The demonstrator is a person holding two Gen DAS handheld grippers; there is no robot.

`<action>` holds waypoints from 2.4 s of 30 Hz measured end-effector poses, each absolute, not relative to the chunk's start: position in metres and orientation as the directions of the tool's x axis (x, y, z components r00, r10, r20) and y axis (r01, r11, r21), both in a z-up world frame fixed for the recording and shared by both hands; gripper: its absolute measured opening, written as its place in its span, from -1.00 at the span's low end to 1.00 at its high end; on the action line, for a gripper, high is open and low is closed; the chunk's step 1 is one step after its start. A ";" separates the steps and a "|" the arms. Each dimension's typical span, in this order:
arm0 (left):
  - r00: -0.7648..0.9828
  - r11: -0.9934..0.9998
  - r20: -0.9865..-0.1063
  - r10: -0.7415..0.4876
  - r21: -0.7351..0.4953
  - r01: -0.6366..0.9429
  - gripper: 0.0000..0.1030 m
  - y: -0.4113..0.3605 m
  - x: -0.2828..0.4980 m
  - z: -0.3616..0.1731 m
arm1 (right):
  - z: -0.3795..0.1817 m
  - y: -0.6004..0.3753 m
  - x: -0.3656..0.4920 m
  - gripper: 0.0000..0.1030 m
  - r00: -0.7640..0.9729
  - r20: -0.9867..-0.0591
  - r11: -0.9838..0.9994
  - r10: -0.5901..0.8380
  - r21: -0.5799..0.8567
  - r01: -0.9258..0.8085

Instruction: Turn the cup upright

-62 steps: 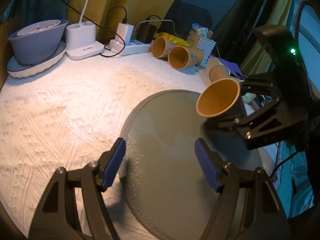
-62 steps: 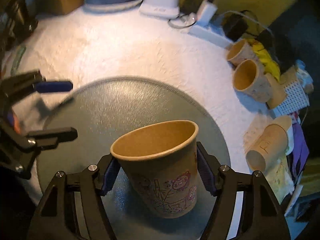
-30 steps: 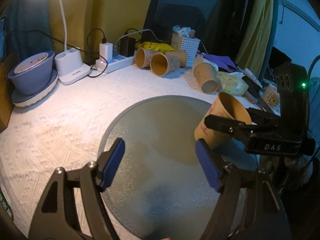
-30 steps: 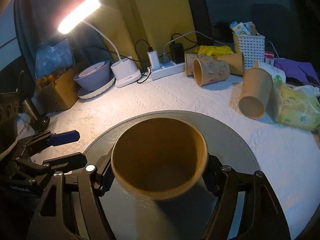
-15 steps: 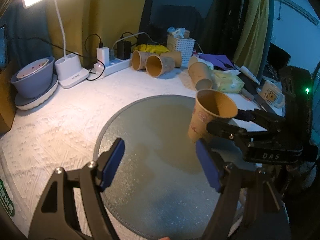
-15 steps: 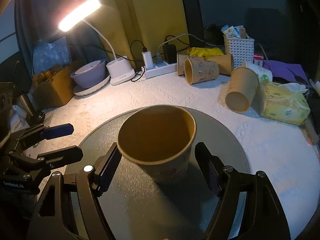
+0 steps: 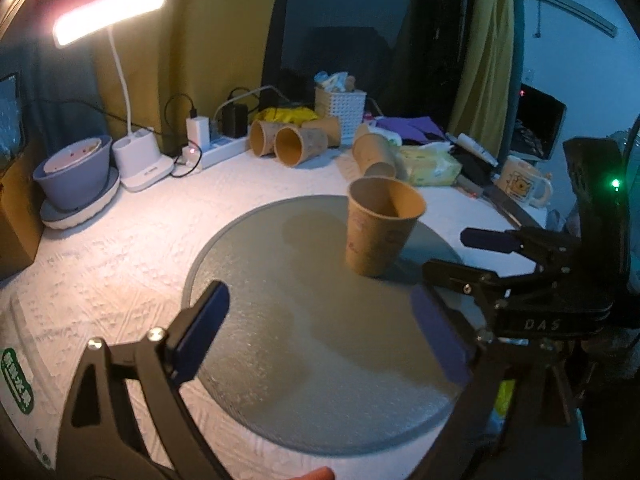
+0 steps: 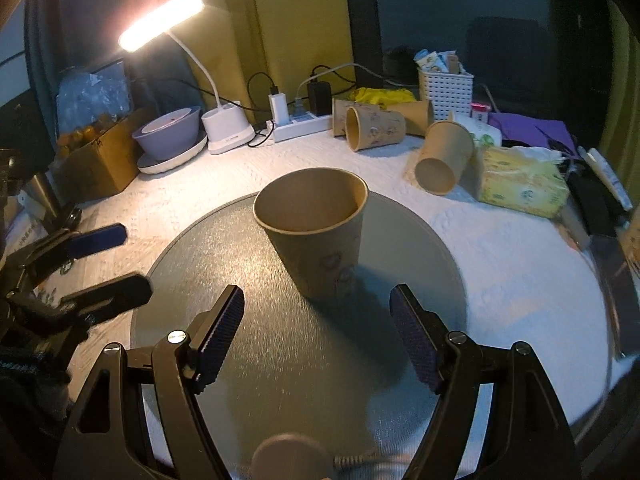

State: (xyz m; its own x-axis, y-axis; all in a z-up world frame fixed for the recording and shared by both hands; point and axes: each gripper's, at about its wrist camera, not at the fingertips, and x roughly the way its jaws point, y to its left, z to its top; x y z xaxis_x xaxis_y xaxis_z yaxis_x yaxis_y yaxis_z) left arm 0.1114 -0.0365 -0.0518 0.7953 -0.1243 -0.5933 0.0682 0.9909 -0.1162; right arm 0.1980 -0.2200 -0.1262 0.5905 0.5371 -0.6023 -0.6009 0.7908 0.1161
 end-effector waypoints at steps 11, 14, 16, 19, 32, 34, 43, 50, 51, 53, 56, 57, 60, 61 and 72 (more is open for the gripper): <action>0.829 0.995 -0.550 -0.101 -0.075 0.071 0.81 -0.051 0.079 -0.033 | -0.103 -0.237 0.153 0.52 0.669 -0.556 0.829 0.492 0.066 -0.555; 0.847 0.996 -0.525 -0.089 -0.063 0.065 0.81 -0.052 0.069 -0.027 | -0.092 -0.243 0.142 0.52 0.691 -0.535 0.837 0.486 0.057 -0.545; 0.856 0.996 -0.509 -0.091 -0.060 0.070 0.81 -0.052 0.063 -0.022 | -0.086 -0.246 0.135 0.52 0.701 -0.522 0.838 0.486 0.051 -0.543; 0.867 0.996 -0.490 -0.091 -0.048 0.078 0.81 -0.055 0.055 -0.016 | -0.076 -0.250 0.122 0.52 0.721 -0.497 0.842 0.483 0.039 -0.538; 0.928 0.994 -0.359 -0.103 -0.061 0.087 0.81 -0.053 0.013 0.024 | -0.037 -0.258 0.076 0.52 0.777 -0.410 0.851 0.479 -0.003 -0.526; 0.935 0.994 -0.340 -0.102 -0.059 0.087 0.81 -0.052 0.008 0.030 | -0.031 -0.260 0.070 0.52 0.786 -0.396 0.853 0.475 -0.012 -0.522; 0.963 0.995 -0.251 -0.097 -0.052 0.087 0.82 -0.052 -0.022 0.060 | -0.006 -0.266 0.041 0.52 0.814 -0.338 0.857 0.473 -0.039 -0.514; 0.972 0.996 -0.222 -0.079 -0.052 0.069 0.82 -0.049 -0.037 0.073 | 0.008 -0.271 0.021 0.52 0.822 -0.308 0.855 0.480 -0.048 -0.517; 0.972 0.996 -0.221 -0.078 -0.051 0.068 0.82 -0.050 -0.039 0.074 | 0.010 -0.272 0.018 0.52 0.822 -0.305 0.855 0.482 -0.043 -0.517; 0.973 0.997 -0.216 -0.077 -0.047 0.069 0.82 -0.050 -0.043 0.076 | 0.014 -0.274 0.013 0.52 0.822 -0.303 0.858 0.482 -0.024 -0.512; 0.977 0.997 -0.200 -0.072 -0.045 0.064 0.82 -0.050 -0.051 0.080 | 0.019 -0.276 0.002 0.52 0.826 -0.286 0.860 0.485 -0.016 -0.511; 0.978 0.997 -0.194 -0.072 -0.048 0.064 0.82 -0.049 -0.053 0.081 | 0.021 -0.277 -0.001 0.52 0.832 -0.278 0.863 0.480 -0.019 -0.505; 0.982 0.997 -0.178 -0.066 -0.055 0.057 0.82 -0.046 -0.060 0.085 | 0.025 -0.280 -0.009 0.52 0.845 -0.249 0.870 0.474 -0.017 -0.493; 0.983 0.997 -0.175 -0.061 -0.057 0.052 0.82 -0.044 -0.061 0.085 | 0.026 -0.280 -0.012 0.52 0.845 -0.241 0.868 0.478 -0.018 -0.496; 0.982 0.996 -0.181 -0.049 -0.078 0.035 0.82 -0.036 -0.064 0.083 | 0.021 -0.273 -0.013 0.52 0.839 -0.250 0.863 0.483 -0.028 -0.505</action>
